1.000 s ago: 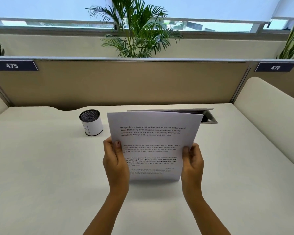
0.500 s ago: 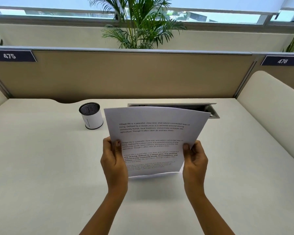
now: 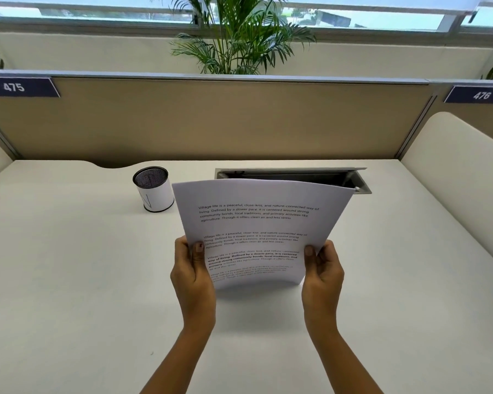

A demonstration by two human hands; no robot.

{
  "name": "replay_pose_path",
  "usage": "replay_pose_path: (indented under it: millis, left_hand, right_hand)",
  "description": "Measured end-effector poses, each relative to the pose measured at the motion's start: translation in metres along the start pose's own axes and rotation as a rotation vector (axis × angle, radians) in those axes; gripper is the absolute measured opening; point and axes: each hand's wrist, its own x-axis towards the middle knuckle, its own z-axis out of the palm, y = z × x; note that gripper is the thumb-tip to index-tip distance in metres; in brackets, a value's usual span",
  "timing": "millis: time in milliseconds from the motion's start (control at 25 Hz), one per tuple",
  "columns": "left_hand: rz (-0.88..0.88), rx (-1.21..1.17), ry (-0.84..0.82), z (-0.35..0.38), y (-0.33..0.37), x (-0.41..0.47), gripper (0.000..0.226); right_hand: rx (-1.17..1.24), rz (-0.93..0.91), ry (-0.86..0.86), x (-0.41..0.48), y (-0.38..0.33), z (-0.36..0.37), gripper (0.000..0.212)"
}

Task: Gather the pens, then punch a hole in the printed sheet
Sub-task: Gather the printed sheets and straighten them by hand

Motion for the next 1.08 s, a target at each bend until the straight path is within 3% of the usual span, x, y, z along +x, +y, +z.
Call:
replay_pose_path:
  millis: [160, 240, 360, 520, 640, 720, 840, 1080]
  left_hand:
    - [-0.004, 0.045, -0.032, -0.004, -0.007, 0.002, 0.009]
    - [0.035, 0.049, -0.026, -0.006, -0.007, 0.006, 0.007]
    - [0.025, 0.034, 0.061, -0.009, -0.008, 0.013, 0.011]
    - [-0.188, -0.081, 0.25, -0.011, -0.012, 0.019, 0.011]
    - [-0.338, -0.277, 0.3, -0.005, -0.009, 0.016, 0.014]
    - [-0.441, -0.441, 0.284, -0.001, -0.009, 0.008, 0.014]
    - [-0.532, -0.615, 0.207, -0.002, -0.011, -0.002, 0.02]
    - [-0.402, -0.713, -0.028, -0.058, -0.026, 0.034, 0.032]
  right_hand:
    - [-0.053, 0.024, 0.004, -0.004, 0.008, -0.001, 0.016]
    - [-0.065, 0.035, 0.011, -0.003, 0.008, -0.002, 0.004]
    - [-0.077, 0.079, 0.081, -0.005, 0.008, -0.005, 0.031]
    - [-0.001, 0.334, 0.124, -0.019, 0.015, -0.009, 0.044]
    - [0.188, 0.468, -0.04, -0.039, 0.017, -0.003, 0.04]
    - [0.234, 0.441, -0.163, -0.048, 0.014, 0.003, 0.037]
    - [0.201, 0.367, -0.139, -0.045, 0.006, 0.009, 0.025]
    - [0.117, 0.256, -0.062, -0.023, -0.011, -0.01, 0.028]
